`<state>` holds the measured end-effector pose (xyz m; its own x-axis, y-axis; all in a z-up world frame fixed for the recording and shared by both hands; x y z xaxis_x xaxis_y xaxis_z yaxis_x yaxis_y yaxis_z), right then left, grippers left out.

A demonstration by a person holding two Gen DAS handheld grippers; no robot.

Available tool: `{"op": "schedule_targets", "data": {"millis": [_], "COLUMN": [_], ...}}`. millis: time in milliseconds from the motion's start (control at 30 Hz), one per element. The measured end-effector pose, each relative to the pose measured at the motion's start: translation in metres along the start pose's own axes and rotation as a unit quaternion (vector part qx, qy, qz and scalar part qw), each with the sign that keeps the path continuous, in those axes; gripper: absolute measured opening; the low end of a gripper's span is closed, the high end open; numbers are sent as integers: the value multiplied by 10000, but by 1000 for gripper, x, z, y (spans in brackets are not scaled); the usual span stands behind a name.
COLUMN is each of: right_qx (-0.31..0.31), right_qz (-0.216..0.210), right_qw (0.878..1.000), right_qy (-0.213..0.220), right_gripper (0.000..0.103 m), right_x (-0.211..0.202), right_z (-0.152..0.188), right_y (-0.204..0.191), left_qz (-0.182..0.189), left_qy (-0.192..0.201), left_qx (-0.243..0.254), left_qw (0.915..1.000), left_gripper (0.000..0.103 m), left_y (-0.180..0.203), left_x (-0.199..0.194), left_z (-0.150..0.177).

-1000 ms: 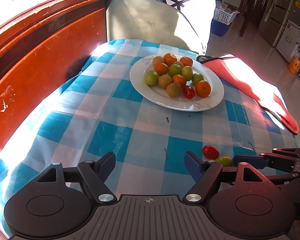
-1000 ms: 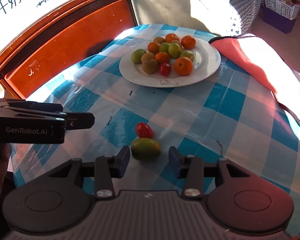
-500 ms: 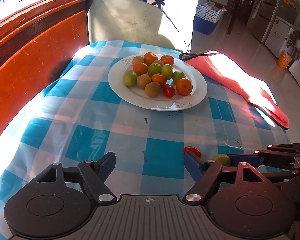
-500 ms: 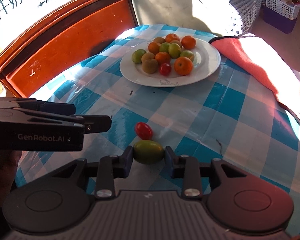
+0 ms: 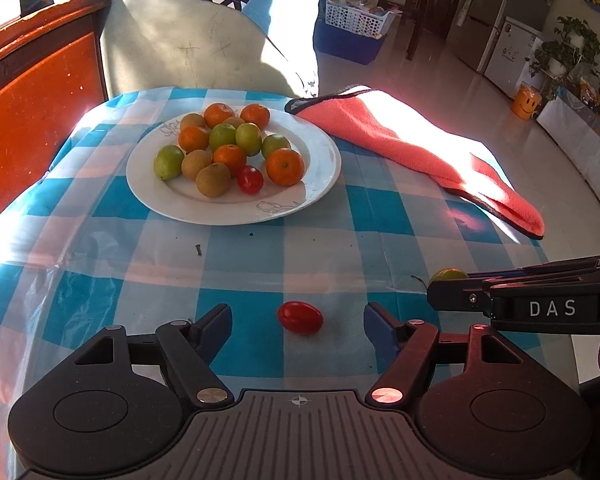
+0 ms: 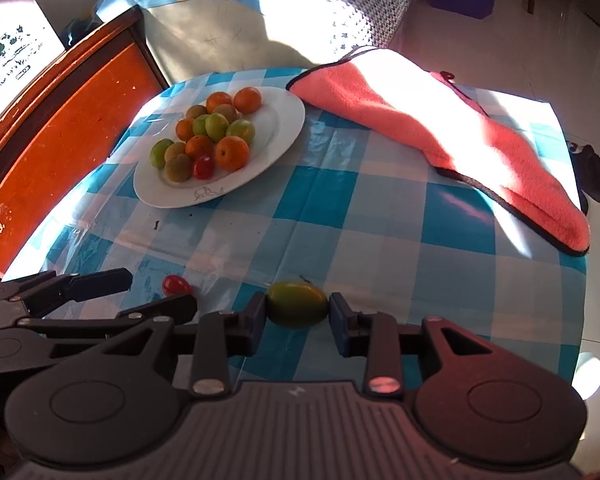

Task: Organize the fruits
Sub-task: 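Grasp the red cherry tomato with the left tool while the right tool holds its fruit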

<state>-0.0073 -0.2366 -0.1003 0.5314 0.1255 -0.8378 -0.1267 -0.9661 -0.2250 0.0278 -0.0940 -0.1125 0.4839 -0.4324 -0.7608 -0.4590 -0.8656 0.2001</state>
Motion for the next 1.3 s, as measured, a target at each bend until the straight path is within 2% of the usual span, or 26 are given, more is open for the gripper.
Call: {"op": "schedule_targets", "data": {"millis": [367, 600, 700, 833, 1100, 1300], "right_qx": [155, 156, 153, 122, 109, 132], "right_qz": [-91, -151, -182, -192, -210, -292], "right_qw": [9998, 9998, 9997, 9997, 9997, 9995], "right_qy": [-4, -20, -48, -57, -69, 44], "right_gripper": [34, 34, 34, 34, 34, 34], "right_x": [-6, -7, -6, -5, -2, -6], "right_z": [-2, -2, -1, -1, -1, -8], "right_y": [2, -1, -3, -6, -11, -16], "left_qz": [25, -136, -113, -46, -79, -165], "left_qy": [30, -15, 8, 41, 71, 287], "left_qx": [274, 341, 418, 379, 342, 274], "left_qw": [9996, 9993, 9991, 9993, 9994, 9991], "left_gripper": [43, 40, 36, 24, 23, 23], "left_y": [7, 4, 6, 6, 7, 4], "left_x": [10, 12, 13, 13, 10, -1], "left_z": [1, 3, 3, 2, -1, -14]}}
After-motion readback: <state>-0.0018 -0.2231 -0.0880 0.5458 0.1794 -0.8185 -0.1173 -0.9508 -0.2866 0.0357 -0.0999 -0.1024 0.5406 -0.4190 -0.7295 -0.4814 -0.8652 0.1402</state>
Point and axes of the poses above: each gripper's, at about its wrist camera, not at the fingertips, and x roughly the way its jaws point, y to its right, z to its underside, the point moved 9 cm from there along x, roughly the way its jaws point, and after that the axes turned 5 degrees about z, right-handed, at the moved point
